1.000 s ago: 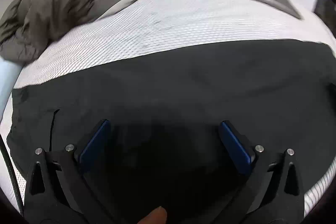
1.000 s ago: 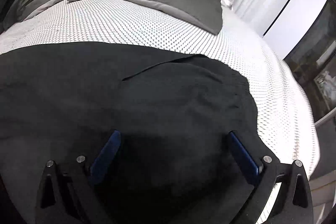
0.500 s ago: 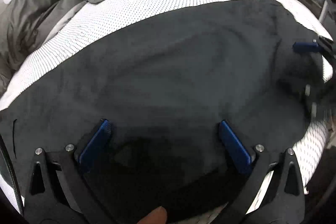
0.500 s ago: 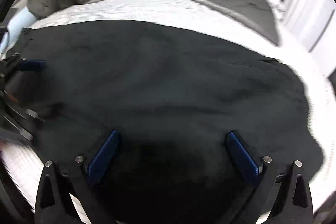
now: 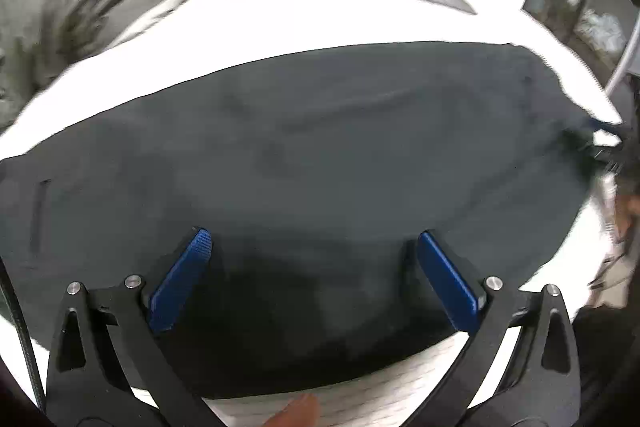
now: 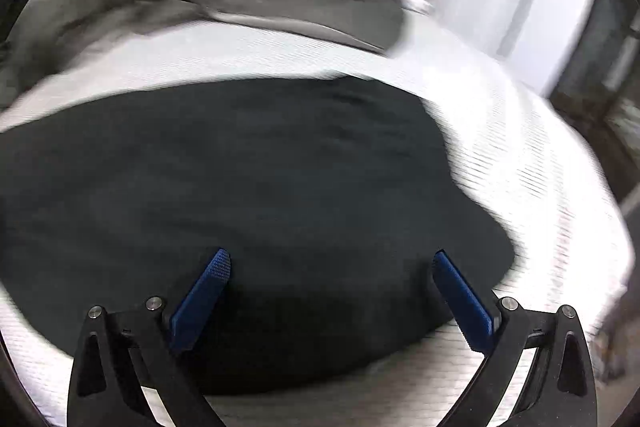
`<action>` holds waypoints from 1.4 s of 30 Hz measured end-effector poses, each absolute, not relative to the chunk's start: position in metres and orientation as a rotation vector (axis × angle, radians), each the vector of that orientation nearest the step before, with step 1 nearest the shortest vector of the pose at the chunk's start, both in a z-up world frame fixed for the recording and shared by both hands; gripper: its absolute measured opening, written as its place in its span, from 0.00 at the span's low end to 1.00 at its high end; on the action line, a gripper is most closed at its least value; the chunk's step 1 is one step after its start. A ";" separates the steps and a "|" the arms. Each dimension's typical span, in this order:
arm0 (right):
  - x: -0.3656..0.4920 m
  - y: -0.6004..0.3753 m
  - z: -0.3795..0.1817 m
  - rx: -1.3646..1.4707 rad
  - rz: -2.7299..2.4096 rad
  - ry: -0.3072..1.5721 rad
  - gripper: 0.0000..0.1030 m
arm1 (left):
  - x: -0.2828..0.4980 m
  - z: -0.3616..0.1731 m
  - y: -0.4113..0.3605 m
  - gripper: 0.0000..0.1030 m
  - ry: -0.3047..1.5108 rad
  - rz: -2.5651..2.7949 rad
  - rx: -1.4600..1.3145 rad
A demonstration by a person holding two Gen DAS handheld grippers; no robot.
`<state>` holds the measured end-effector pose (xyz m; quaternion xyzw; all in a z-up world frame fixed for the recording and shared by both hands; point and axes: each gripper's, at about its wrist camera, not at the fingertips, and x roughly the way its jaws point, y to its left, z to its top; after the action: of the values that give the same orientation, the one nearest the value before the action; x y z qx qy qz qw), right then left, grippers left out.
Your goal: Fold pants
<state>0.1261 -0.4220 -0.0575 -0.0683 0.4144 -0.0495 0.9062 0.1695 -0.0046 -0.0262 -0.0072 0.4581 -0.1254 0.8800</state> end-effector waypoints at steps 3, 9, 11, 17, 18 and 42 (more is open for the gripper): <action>0.128 -0.372 -0.063 -0.133 0.101 0.877 0.99 | 0.173 -0.027 -0.049 0.99 0.961 -0.381 0.050; 0.114 -0.337 -0.077 -0.354 0.161 0.911 0.99 | 0.165 -0.040 -0.077 0.99 0.976 -0.400 0.175; 0.109 -0.372 -0.071 -0.346 0.059 0.909 0.99 | 0.163 -0.041 -0.065 1.00 0.992 -0.405 0.161; 0.108 -0.503 -0.066 -0.040 -0.266 0.898 1.00 | 0.159 -0.044 -0.024 1.00 1.018 -0.367 0.139; 0.104 -0.504 -0.064 0.007 -0.264 0.891 1.00 | 0.160 -0.044 -0.018 1.00 1.019 -0.370 0.134; 0.154 -0.421 -0.064 -0.270 -0.350 0.936 1.00 | 0.218 -0.040 0.057 1.00 1.017 0.016 0.063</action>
<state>0.1538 -0.4214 -0.0637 -0.1289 0.4473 -0.1673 0.8691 0.2175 0.0574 -0.0404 0.0301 0.4870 0.0076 0.8729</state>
